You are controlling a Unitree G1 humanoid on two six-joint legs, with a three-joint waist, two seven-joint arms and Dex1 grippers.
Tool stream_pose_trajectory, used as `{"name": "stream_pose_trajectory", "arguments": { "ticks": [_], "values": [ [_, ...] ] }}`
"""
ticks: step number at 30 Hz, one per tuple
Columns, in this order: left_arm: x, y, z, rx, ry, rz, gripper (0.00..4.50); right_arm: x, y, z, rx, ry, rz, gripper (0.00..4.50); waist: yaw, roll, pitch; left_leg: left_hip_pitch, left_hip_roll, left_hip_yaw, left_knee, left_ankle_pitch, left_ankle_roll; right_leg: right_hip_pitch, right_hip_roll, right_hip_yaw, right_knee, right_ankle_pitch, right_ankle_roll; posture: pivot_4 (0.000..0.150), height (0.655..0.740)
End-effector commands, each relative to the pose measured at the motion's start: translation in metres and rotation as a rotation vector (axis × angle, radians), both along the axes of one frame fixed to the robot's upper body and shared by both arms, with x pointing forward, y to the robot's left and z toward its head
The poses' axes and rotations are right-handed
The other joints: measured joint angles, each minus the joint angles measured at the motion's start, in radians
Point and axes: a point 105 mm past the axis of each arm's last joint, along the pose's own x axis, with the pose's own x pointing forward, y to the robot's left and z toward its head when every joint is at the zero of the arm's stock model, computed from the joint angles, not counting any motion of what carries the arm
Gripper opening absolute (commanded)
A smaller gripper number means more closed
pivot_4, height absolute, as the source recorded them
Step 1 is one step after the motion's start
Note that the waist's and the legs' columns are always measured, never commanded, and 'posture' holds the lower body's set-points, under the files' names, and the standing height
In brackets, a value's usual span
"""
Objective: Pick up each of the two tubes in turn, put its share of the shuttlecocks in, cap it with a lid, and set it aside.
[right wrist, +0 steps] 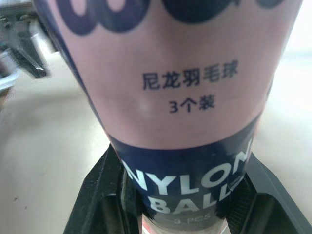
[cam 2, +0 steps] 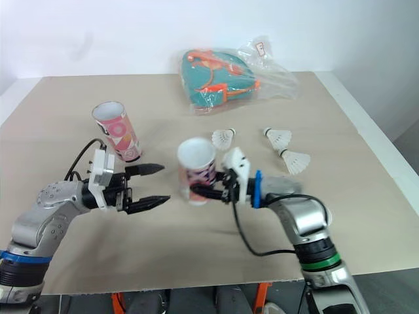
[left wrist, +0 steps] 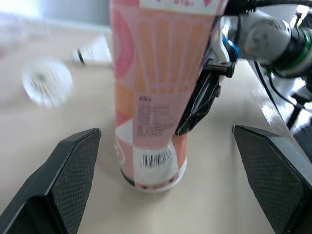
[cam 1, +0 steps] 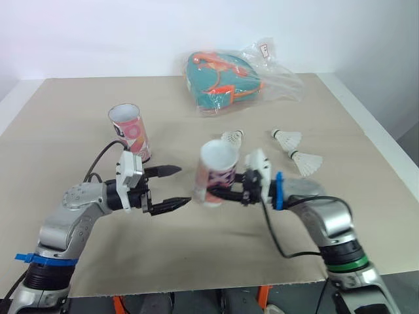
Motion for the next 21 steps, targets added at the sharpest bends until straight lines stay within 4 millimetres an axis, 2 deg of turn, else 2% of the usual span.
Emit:
{"name": "stream_pose_trajectory", "arguments": {
  "ticks": [1,3,5,6,7,11,12,15,17,21],
  "values": [
    [-0.005,-0.008,0.022,-0.069,-0.019,-0.032,4.50,-0.003,-0.033,0.047,0.093,-0.123,-0.106,1.80,0.000,0.000,0.000,0.000,0.000,0.000,0.000,0.000,0.000,0.000,0.000,0.000,0.000,0.000,0.000,0.150,0.7387],
    [-0.004,-0.014,0.027,-0.088,-0.009,-0.051,4.50,0.000,-0.062,0.062,0.112,-0.163,-0.228,1.80,0.002,0.000,0.000,0.000,0.000,0.000,0.000,0.000,0.000,0.000,0.000,0.000,0.000,0.000,0.000,0.150,0.7387],
    [-0.001,-0.022,0.032,-0.094,-0.008,-0.070,4.50,0.005,-0.107,0.075,0.124,-0.208,-0.412,1.80,0.006,0.000,0.000,0.000,-0.001,0.000,0.000,0.000,0.000,0.001,0.000,0.000,0.000,0.000,0.000,0.150,0.7387],
    [-0.001,-0.024,0.033,-0.095,-0.008,-0.076,4.50,0.006,-0.120,0.079,0.129,-0.220,-0.468,1.80,0.006,0.000,0.000,0.000,-0.001,0.000,0.001,0.000,0.000,0.001,0.000,0.000,0.000,0.000,0.001,0.150,0.7387],
    [0.002,-0.028,0.036,-0.102,-0.009,-0.082,4.50,0.008,-0.148,0.089,0.155,-0.245,-0.584,1.80,0.006,0.000,0.000,0.000,-0.001,0.000,0.002,0.000,0.000,0.001,0.000,0.001,0.000,0.000,0.001,0.150,0.7387],
    [0.009,-0.038,0.052,-0.163,-0.007,-0.096,4.50,0.001,-0.232,0.115,0.219,-0.324,-0.942,1.80,0.007,0.000,0.000,0.000,-0.002,0.001,0.004,0.000,0.000,0.001,0.000,0.002,0.000,0.001,0.003,0.150,0.7387],
    [0.012,-0.041,0.057,-0.187,0.000,-0.099,4.50,-0.003,-0.253,0.115,0.233,-0.326,-1.031,1.80,0.007,0.000,0.000,0.000,-0.002,0.001,0.004,0.000,0.000,0.001,0.000,0.002,0.000,0.001,0.003,0.150,0.7387],
    [0.016,-0.046,0.062,-0.213,0.018,-0.101,4.50,-0.013,-0.295,0.108,0.251,-0.310,-1.214,1.80,0.006,0.001,0.000,0.000,-0.002,0.001,0.004,0.000,0.001,0.002,0.000,0.002,0.000,0.001,0.003,0.150,0.7387],
    [0.019,-0.048,0.057,-0.188,0.017,-0.082,4.50,-0.017,-0.310,0.099,0.267,-0.286,-1.287,1.80,-0.003,0.001,-0.001,0.001,-0.002,0.002,0.004,0.000,0.001,0.002,0.000,0.003,0.000,0.002,0.003,0.150,0.7387],
    [0.029,-0.053,0.045,-0.132,0.002,-0.020,4.50,-0.024,-0.335,0.064,0.322,-0.194,-1.435,1.80,-0.007,0.004,-0.002,0.003,-0.002,0.007,0.003,0.000,0.001,0.002,0.000,0.008,0.000,0.002,0.004,0.150,0.7387]
  ]
}}
